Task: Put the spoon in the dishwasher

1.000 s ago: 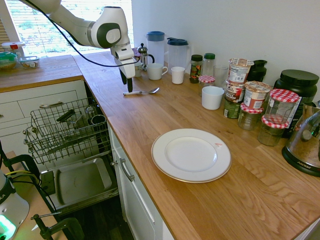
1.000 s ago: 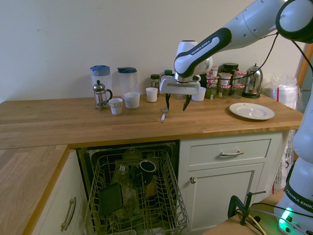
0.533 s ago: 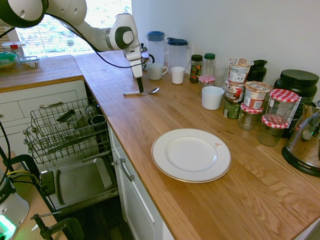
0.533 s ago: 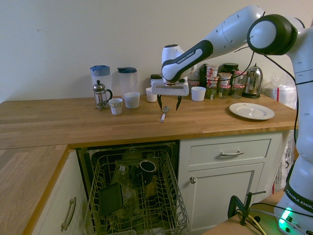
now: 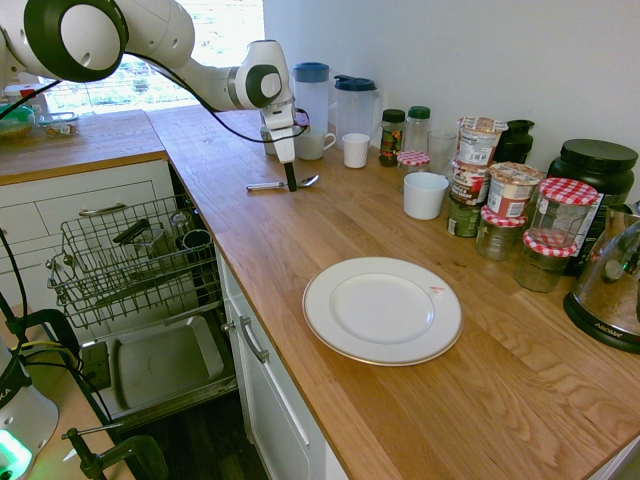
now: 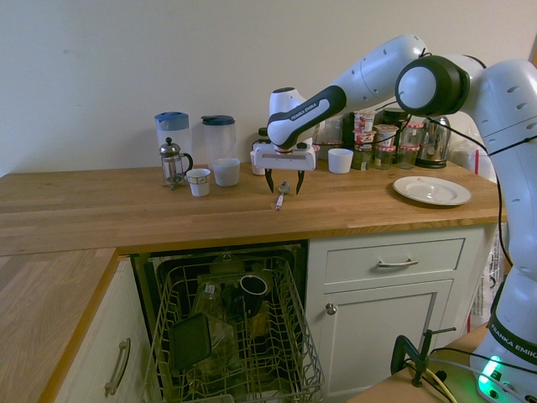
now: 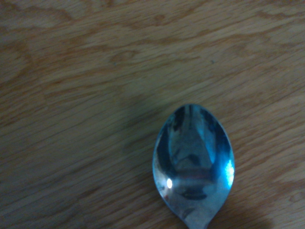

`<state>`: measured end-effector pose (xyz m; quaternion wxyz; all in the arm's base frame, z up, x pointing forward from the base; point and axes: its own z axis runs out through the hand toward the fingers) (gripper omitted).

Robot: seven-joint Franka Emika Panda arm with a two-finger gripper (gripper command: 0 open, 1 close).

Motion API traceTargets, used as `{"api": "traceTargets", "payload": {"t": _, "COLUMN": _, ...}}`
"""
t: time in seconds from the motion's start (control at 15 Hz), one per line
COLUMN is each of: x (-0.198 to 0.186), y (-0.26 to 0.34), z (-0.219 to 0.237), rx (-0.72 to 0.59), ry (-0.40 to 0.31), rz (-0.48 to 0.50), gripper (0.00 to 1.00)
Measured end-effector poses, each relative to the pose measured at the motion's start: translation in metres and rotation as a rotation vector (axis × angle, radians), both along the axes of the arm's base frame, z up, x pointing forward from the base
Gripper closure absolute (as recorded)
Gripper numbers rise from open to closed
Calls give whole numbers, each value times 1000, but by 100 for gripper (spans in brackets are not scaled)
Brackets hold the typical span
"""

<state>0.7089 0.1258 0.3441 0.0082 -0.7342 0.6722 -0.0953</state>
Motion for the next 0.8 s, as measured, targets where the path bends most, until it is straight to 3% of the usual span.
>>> {"api": "traceTargets", "payload": {"t": 0.07, "x": 1, "y": 1, "z": -1, "rx": 1, "ry": 2, "rz": 0, "gripper": 100}}
{"api": "traceTargets", "payload": {"t": 0.8, "x": 5, "y": 4, "z": -5, "rx": 9, "ry": 4, "rz": -3, "gripper": 100}}
